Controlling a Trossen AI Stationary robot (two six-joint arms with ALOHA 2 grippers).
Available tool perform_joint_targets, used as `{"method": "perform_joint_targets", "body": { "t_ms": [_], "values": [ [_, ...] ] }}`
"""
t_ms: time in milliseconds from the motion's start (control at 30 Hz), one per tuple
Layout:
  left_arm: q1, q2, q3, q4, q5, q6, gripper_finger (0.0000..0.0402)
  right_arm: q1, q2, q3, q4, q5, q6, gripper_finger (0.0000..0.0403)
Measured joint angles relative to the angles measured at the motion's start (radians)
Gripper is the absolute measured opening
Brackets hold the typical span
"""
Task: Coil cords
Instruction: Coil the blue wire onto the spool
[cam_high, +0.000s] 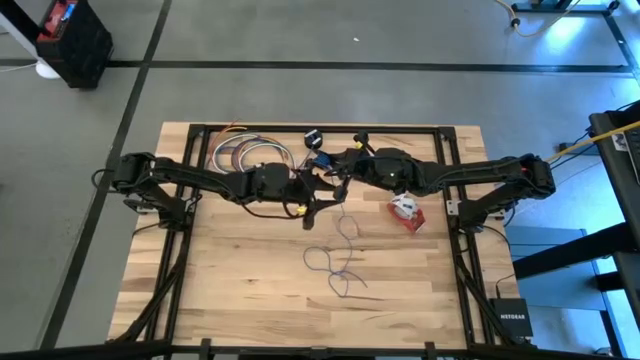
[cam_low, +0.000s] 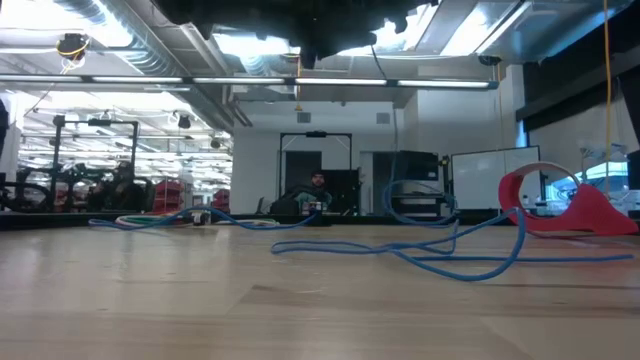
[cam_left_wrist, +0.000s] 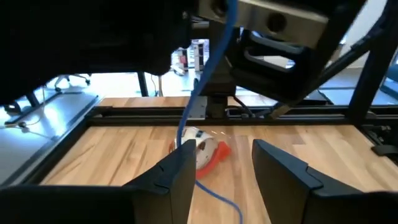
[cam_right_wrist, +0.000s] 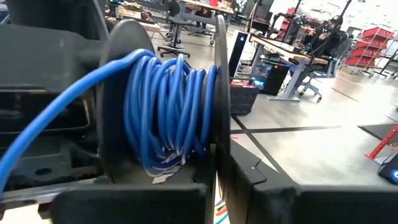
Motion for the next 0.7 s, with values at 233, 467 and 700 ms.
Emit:
{"method": "perform_joint_targets", "body": {
  "t_ms": [233, 467, 700],
  "values": [
    [-0.001, -0.011, 0.0, -0.074, -0.024, -0.005, 0.015, 0.0, 0.0, 0.0, -0.002, 0.0, -0.004, 0.0019],
    [-0.006, -0.09, 0.0, -0.202, -0.1, -0.016, 0.015, 0.0, 0.0, 0.0, -0.003, 0.0, -0.005, 0.0019],
    [-0.01, -0.024, 0.0, -0.088, -0.095, 0.001, 0.015, 0.0, 0.0, -0.001, -0.001, 0.0, -0.005, 0.0019]
  ]
}}
